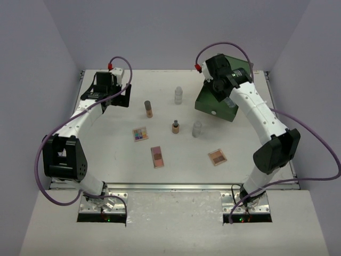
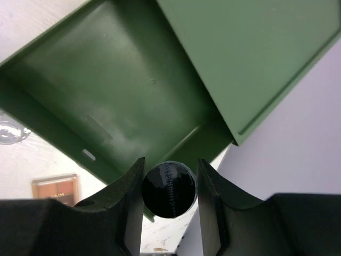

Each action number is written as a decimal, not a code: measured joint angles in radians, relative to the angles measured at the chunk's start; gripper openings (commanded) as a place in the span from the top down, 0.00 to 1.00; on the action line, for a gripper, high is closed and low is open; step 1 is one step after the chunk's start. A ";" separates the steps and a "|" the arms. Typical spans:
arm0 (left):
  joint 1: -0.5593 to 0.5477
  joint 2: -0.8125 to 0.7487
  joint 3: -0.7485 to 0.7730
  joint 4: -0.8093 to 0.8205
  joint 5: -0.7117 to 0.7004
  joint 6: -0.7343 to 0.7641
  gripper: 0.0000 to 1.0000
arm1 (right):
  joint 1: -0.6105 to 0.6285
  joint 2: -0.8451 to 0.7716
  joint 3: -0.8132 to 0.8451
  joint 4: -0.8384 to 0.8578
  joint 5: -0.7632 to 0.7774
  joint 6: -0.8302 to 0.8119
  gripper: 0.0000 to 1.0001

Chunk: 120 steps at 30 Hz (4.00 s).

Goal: Organize the makeup

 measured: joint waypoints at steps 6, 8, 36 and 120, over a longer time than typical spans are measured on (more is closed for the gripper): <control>0.000 0.000 0.000 -0.001 0.000 0.000 0.00 | 0.000 0.079 -0.029 -0.009 0.001 -0.033 0.53; 0.000 0.000 0.000 -0.001 0.000 0.000 0.00 | 0.000 0.094 -0.029 -0.011 0.001 -0.037 0.47; -0.281 0.288 0.418 0.062 0.228 0.038 0.00 | 0.002 -0.547 -0.441 0.455 -0.324 0.157 0.09; -0.612 0.455 0.786 0.244 0.537 -0.595 1.00 | 0.000 -0.891 -0.685 0.459 0.067 0.417 0.05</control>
